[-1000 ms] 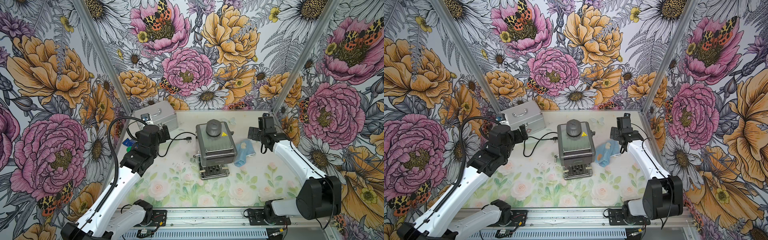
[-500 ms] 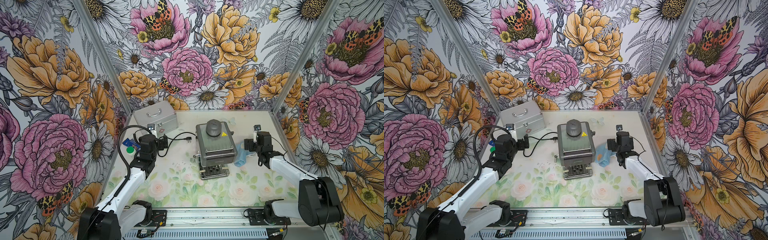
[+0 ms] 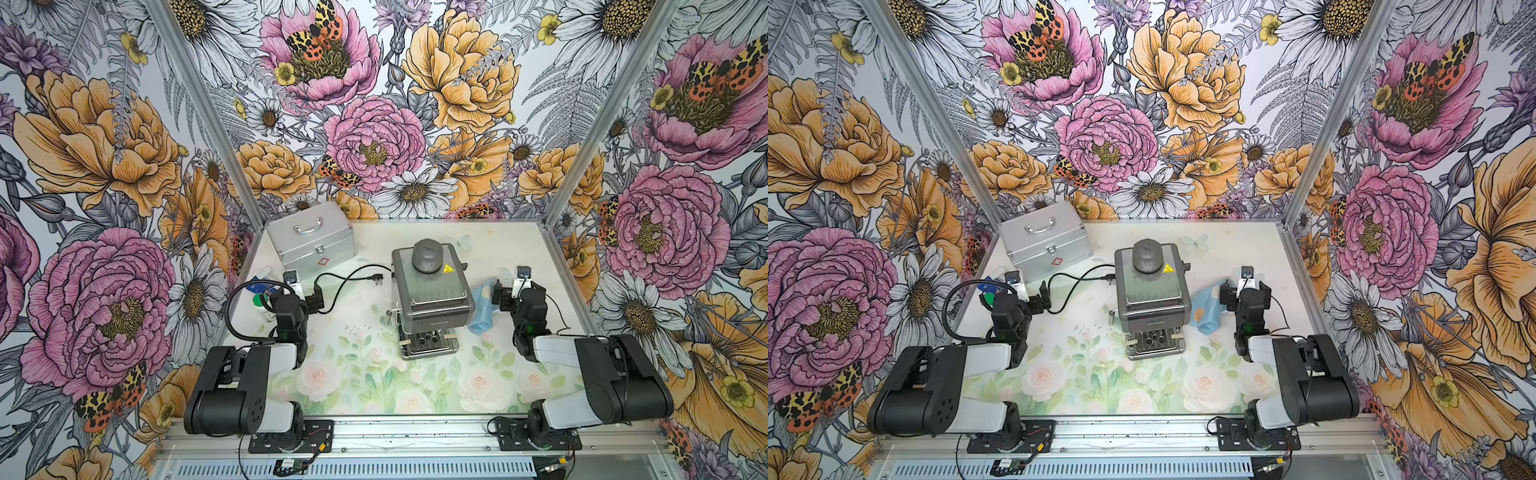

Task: Wipe the surface of a coffee machine
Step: Reset both arms

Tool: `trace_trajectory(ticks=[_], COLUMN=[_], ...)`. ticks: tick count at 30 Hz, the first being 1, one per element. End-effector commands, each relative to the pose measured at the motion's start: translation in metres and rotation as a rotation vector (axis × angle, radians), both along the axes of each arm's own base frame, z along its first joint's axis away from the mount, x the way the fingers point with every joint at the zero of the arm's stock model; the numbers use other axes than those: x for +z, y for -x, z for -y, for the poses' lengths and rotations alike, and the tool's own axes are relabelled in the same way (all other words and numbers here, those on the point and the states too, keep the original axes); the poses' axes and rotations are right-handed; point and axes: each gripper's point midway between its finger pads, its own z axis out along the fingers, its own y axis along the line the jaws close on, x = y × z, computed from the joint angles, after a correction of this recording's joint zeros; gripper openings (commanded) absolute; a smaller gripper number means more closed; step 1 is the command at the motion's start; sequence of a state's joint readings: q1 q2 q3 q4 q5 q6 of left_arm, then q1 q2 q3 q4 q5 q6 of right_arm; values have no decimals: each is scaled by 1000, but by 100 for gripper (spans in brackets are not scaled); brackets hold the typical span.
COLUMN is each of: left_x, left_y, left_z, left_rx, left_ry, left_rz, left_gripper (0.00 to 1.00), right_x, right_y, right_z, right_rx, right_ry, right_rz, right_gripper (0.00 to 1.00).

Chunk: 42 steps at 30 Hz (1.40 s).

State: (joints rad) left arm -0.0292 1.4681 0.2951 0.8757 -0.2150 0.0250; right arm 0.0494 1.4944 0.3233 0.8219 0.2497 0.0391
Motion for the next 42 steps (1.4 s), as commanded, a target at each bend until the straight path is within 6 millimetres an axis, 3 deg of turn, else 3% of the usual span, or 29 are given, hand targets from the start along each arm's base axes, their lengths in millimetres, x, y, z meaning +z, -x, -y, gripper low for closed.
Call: trace_trajectory(ticks=[1, 6, 42], left_x=[24, 14, 14], left_y=[-10, -28, -28], left_z=[0, 4, 5], left_rx=[-12, -46, -45], left_ry=[36, 46, 37], left_rz=[166, 46, 33], left_gripper=[99, 99, 99], right_x=[24, 21, 22], right_y=[-8, -16, -16], right_z=[18, 23, 20], right_rx=[-91, -103, -98], right_ry=[-56, -70, -55], right_rz=[127, 95, 96], right_gripper=[100, 99, 100])
